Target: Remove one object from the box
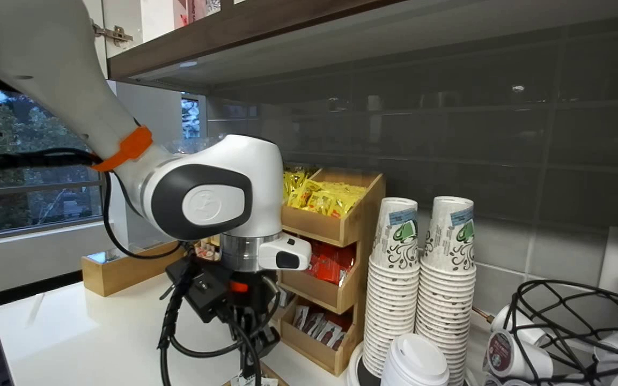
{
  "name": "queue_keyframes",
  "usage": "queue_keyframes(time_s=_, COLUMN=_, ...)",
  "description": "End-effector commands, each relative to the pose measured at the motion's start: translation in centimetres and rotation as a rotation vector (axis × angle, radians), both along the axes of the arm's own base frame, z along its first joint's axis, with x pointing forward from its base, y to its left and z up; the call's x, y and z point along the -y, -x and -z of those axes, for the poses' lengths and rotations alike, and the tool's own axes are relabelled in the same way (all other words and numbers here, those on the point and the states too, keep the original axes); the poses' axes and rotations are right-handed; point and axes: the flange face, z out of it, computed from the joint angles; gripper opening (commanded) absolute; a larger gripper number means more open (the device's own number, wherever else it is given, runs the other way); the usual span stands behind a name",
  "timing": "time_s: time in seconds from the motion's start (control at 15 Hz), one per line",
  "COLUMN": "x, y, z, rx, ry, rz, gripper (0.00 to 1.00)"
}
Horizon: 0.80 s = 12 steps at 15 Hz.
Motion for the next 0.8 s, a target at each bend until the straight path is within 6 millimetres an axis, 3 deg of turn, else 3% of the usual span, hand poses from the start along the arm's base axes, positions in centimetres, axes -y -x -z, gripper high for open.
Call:
queue_keyframes(time_s=0.0, x=0.16, y=0.52, z=0.04, rx=-0.012, ry=0.009, rz=-0.005, gripper=0.0)
queue_keyframes(time_s=0.27, x=0.24, y=0.67, z=0.1, rx=-0.012, ry=0.01, rz=-0.001, gripper=0.0)
queue_keyframes(time_s=0.33, x=0.27, y=0.7, z=0.09, rx=-0.011, ry=0.011, rz=0.0, gripper=0.25)
queue_keyframes(time_s=0.47, x=0.32, y=0.74, z=0.12, rx=-0.012, ry=0.012, rz=-0.001, gripper=0.34)
queue_keyframes(time_s=0.53, x=0.33, y=0.77, z=0.17, rx=-0.014, ry=0.011, rz=-0.002, gripper=0.11)
queue_keyframes(time_s=0.73, x=0.35, y=0.83, z=0.26, rx=-0.017, ry=0.013, rz=-0.001, gripper=0.0)
